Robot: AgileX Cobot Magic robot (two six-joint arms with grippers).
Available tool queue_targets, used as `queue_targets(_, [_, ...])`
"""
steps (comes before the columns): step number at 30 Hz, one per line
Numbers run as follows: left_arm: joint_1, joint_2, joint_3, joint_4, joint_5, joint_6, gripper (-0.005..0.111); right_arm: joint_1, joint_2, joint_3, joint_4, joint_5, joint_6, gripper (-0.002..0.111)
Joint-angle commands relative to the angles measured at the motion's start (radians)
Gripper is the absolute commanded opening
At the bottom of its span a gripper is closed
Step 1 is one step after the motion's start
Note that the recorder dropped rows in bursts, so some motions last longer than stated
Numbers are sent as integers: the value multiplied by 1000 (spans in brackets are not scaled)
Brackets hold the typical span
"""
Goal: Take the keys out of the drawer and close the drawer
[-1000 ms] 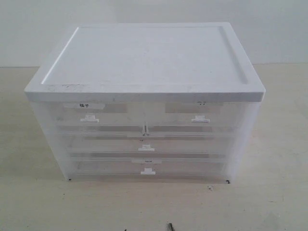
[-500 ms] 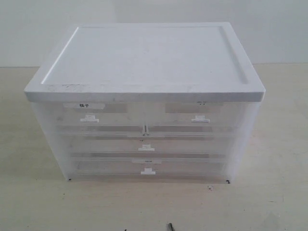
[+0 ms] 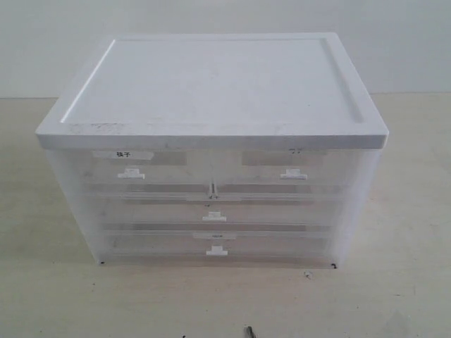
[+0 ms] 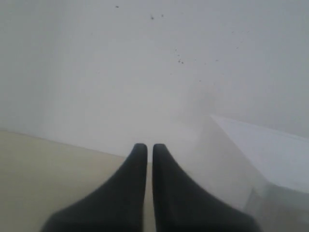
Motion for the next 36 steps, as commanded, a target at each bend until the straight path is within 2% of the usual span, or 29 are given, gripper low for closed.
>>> queue_targets(1, [25,-2,76,48,-93,-8,4,0,-4,3,-6,-1,0,0])
queue_targets(3, [25,-2,76,75,-27,-6,4,0,-4,3,-6,3,0,0])
queue_targets(11, [25,-2,76,76,33,62,4,0,-4,3,-6,3,0,0])
queue_targets(19, [25,-2,76,74,257,104,4,0,-4,3,-6,3,0,0])
queue_targets(29, [25,-2,76,70,255,198,4,0,-4,3,-6,3,0,0])
queue_targets(36, [25,-2,76,42,255,197,4,0,-4,3,-6,3,0,0])
